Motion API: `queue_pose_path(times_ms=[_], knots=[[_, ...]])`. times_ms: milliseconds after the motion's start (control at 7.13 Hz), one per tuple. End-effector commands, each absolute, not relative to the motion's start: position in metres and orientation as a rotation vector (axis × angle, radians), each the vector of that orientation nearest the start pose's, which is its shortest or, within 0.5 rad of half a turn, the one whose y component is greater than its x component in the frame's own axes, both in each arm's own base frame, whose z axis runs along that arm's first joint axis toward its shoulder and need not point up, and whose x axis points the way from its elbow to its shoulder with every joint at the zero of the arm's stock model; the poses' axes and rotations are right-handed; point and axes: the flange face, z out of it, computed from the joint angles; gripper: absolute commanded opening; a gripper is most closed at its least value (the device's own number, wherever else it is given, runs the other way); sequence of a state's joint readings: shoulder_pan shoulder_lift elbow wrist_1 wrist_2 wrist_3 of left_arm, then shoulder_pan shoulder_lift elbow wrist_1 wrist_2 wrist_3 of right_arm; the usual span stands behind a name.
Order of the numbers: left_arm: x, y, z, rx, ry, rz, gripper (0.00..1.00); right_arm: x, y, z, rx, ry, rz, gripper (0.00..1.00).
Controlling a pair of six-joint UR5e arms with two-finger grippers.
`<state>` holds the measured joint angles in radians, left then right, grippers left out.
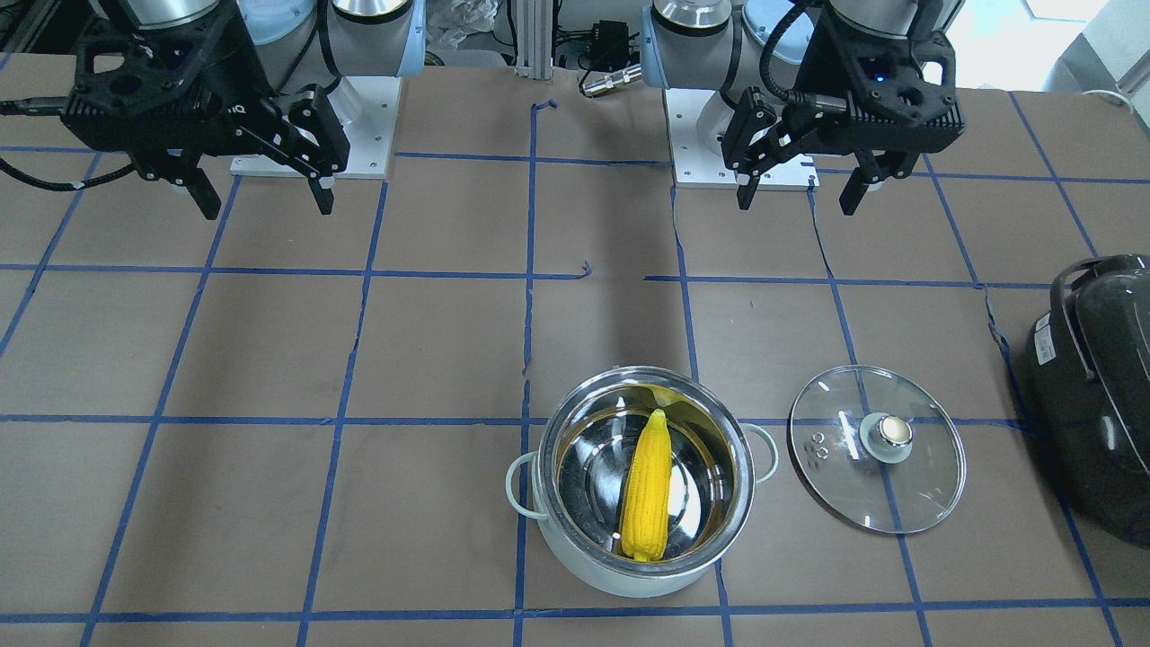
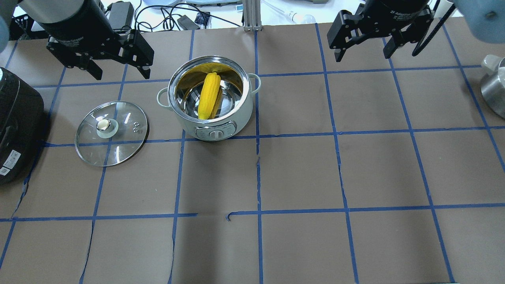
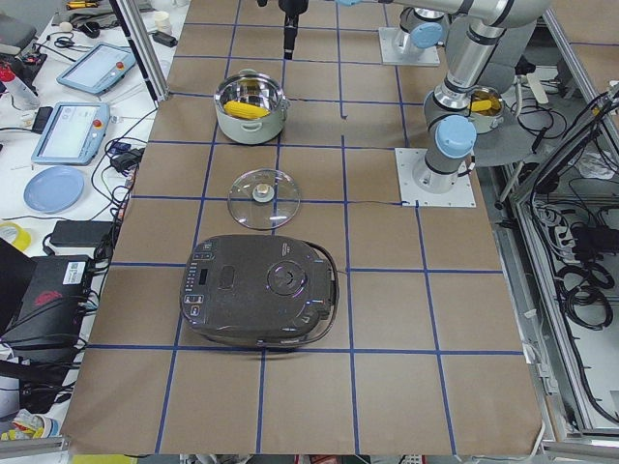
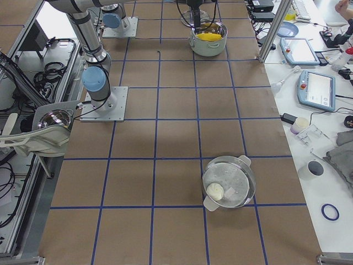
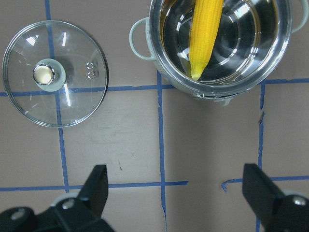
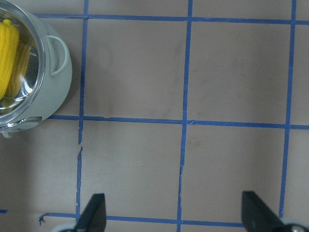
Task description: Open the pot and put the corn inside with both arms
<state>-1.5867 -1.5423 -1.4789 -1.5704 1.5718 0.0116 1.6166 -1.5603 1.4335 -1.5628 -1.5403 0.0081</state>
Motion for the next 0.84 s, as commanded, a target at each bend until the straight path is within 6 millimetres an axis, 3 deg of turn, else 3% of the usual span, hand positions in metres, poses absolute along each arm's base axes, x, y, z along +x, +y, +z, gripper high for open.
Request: queue_pose_path(times_ms=[0,701], knots=[[-0.141,-0.4908,0.5478,0.044,3.134,-0.238,1.0,0.1571,-0.4936,0.546,-0.036,3.127,-0.124,1.0],[-0.1353,-0.4903,0.5479,0.037,3.121,-0.24,1.0,0.155,-0.4943,0.54,-0.034,3.135,-0.098,1.0]])
